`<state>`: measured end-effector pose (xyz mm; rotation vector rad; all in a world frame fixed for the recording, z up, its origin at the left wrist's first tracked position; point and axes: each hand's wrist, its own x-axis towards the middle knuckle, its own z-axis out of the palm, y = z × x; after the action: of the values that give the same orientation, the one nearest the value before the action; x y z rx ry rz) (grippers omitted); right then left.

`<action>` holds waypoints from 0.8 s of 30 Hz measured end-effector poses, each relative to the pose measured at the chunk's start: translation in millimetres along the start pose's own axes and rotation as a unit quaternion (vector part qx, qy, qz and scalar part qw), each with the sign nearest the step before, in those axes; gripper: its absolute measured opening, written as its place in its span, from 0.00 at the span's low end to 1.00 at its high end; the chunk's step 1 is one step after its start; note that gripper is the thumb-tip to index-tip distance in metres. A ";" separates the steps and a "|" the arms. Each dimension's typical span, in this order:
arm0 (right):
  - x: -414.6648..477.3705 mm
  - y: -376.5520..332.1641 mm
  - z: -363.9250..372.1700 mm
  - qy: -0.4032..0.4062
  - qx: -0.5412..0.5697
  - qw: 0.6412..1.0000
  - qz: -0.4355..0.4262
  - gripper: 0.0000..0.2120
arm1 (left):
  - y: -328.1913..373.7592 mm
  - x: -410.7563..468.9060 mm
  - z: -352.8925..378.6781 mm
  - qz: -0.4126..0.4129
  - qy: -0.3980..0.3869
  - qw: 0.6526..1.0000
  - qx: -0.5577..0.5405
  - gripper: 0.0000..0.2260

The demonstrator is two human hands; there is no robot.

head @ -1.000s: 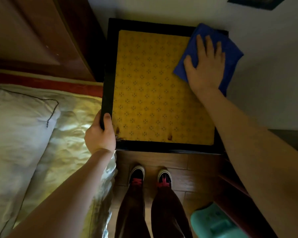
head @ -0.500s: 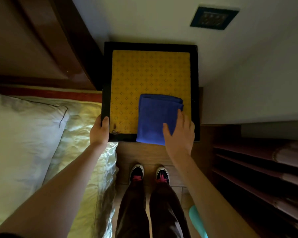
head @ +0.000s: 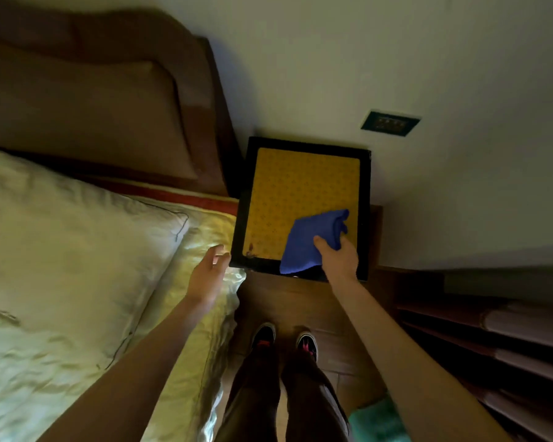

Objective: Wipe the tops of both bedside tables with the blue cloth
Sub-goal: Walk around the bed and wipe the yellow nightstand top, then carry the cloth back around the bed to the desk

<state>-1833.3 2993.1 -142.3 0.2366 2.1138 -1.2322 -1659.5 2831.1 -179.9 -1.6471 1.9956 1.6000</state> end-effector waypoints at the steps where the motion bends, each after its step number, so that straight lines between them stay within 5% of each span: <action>1: -15.3 -14.7 -7.8 -0.019 -0.016 0.999 -0.025 0.07 | 10.5 -18.4 -15.4 0.024 -0.003 0.999 -0.022 0.16; 7: -118.3 -79.9 -57.5 -0.106 -0.045 0.976 -0.185 0.02 | 54.3 -145.7 -107.0 0.173 0.062 0.983 -0.008 0.13; 12: -184.6 -94.1 -80.6 -0.162 -0.061 0.944 -0.280 0.04 | 35.9 -241.0 -130.3 0.208 0.169 0.963 -0.032 0.16; 18: -205.9 -59.0 -86.4 -0.258 -0.143 0.916 -0.272 0.04 | -59.5 -319.7 -73.5 0.090 0.261 0.958 -0.072 0.14; 24: -228.0 -1.8 -71.7 -0.387 -0.284 0.832 -0.279 0.12 | -135.5 -415.0 14.3 -0.076 0.334 0.921 -0.184 0.05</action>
<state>-1693.8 3090.0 26.0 -1.0414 1.7126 -0.7087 -1393.4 3132.7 -9.4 -2.7201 1.7933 1.5586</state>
